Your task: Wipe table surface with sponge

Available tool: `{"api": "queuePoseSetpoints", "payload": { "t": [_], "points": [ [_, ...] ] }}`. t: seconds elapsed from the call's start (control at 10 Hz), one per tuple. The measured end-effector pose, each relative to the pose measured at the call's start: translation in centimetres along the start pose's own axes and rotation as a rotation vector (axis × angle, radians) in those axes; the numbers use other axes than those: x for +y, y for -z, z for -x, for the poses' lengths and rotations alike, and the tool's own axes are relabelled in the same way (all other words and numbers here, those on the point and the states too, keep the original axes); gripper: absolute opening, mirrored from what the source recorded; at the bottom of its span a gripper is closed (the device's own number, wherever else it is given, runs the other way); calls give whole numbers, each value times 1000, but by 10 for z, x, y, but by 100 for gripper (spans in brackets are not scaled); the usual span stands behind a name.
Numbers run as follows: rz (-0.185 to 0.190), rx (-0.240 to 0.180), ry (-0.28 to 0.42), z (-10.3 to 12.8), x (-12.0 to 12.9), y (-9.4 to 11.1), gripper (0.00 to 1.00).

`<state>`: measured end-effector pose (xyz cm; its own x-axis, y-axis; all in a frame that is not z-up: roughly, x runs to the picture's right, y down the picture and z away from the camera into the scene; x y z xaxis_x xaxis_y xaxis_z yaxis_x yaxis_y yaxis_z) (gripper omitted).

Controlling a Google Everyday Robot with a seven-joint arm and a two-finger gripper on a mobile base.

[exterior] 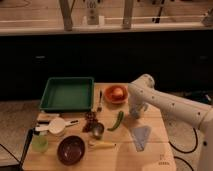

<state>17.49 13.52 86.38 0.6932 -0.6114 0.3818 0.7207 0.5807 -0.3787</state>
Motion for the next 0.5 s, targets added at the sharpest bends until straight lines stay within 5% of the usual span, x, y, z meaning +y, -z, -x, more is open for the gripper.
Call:
{"api": "queuePoseSetpoints", "payload": {
  "t": [0.5],
  "points": [
    [-11,-53,110,43,26,1,2]
  ]
}}
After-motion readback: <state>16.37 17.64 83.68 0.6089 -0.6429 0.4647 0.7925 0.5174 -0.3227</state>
